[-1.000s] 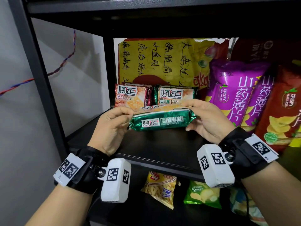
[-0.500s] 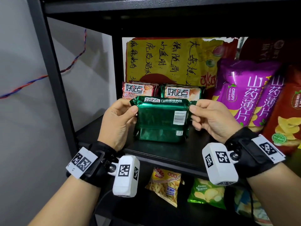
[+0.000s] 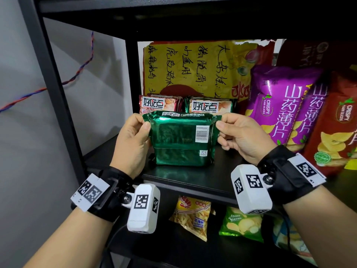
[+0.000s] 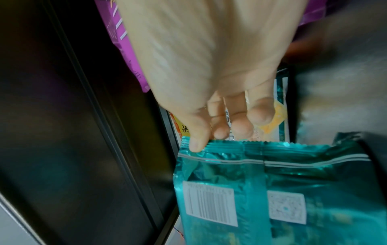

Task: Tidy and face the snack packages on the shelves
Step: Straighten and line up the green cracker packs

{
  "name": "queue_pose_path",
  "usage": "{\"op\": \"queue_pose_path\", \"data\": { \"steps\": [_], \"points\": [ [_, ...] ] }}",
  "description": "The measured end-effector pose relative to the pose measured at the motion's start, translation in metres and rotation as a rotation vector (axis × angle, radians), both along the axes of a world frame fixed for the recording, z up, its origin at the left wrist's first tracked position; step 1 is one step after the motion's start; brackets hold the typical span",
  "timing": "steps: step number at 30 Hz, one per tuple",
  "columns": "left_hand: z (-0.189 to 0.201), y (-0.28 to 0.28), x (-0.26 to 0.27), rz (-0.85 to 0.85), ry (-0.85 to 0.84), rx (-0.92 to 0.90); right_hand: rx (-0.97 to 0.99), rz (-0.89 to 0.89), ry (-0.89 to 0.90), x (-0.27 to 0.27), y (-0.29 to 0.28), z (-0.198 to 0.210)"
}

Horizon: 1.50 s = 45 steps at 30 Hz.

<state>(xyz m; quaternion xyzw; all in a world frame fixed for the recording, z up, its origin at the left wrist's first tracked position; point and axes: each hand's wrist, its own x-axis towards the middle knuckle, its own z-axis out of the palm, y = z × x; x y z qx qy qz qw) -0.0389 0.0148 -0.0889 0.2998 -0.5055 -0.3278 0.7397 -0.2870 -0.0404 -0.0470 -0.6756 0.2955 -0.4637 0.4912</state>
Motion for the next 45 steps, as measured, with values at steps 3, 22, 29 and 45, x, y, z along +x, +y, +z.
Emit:
{"op": "queue_pose_path", "data": {
  "steps": [3, 22, 29, 45],
  "points": [
    [-0.002, -0.002, 0.003, -0.009, -0.011, -0.019, 0.078, 0.035, 0.064, 0.0, 0.001, 0.0],
    [-0.005, 0.002, 0.0, -0.054, -0.118, -0.076, 0.446, 0.225, 0.123, 0.001, 0.001, -0.002],
    [-0.003, 0.009, -0.005, 0.067, -0.358, -0.124, 0.63, 0.392, 0.034, 0.003, 0.0, -0.007],
    [-0.006, 0.014, -0.005, 0.166, -0.396, -0.105, 0.406, 0.155, -0.242, 0.005, 0.004, -0.004]
  ]
}}
